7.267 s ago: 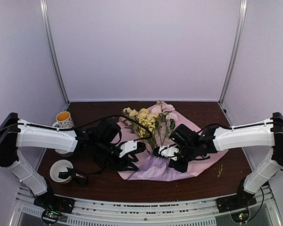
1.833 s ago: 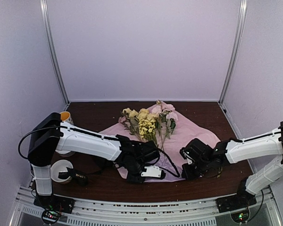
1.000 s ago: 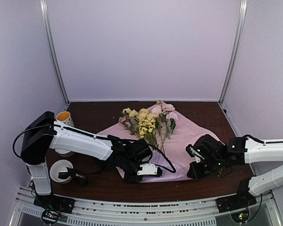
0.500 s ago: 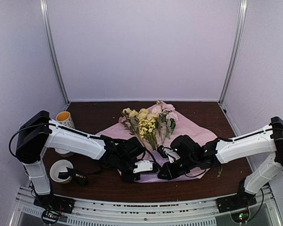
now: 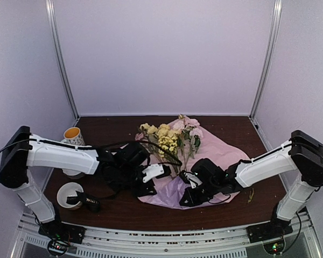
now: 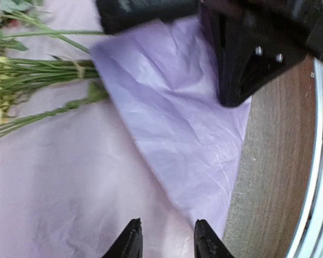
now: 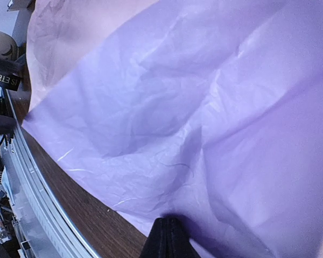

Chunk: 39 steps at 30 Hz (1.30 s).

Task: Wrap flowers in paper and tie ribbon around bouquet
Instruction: Press the fold line of the flattened wrapping paper, then pick up the one-fourth-folded wrapping paper from the center of the board.

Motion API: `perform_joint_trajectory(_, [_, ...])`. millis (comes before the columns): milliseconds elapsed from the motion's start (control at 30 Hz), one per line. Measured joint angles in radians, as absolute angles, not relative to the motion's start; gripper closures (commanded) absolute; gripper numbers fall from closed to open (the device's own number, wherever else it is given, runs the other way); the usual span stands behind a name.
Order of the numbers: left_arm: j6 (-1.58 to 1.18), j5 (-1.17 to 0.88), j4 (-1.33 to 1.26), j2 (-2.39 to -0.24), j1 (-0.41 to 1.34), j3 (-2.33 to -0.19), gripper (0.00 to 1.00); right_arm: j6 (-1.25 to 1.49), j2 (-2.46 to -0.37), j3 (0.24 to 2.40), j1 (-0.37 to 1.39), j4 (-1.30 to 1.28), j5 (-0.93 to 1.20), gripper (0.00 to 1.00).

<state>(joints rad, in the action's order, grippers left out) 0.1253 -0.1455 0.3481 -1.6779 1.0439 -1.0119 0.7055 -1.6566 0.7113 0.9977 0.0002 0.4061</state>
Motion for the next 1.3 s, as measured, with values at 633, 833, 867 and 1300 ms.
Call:
perform_joint_trajectory(633, [-0.588, -0.297, 0.136, -1.411, 0.591, -0.653, 0.49, 0.605, -1.741, 0.904, 1.041, -0.224, 0.339, 0.97])
perform_joint_trajectory(833, [-0.692, -0.312, 0.046, -1.494, 0.549, -0.628, 0.51, 0.608, -1.742, 0.905, 1.036, -0.224, 0.339, 0.97])
perform_joint_trajectory(867, [-0.700, -0.314, 0.041, -1.506, 0.548, -0.628, 0.51, 0.609, -1.742, 0.905, 1.036, -0.223, 0.338, 0.97])
perform_joint_trajectory(1300, [-0.754, -0.316, -0.043, -1.584, 0.519, -0.646, 0.81, 0.620, -1.742, 0.903, 1.036, -0.215, 0.338, 0.97])
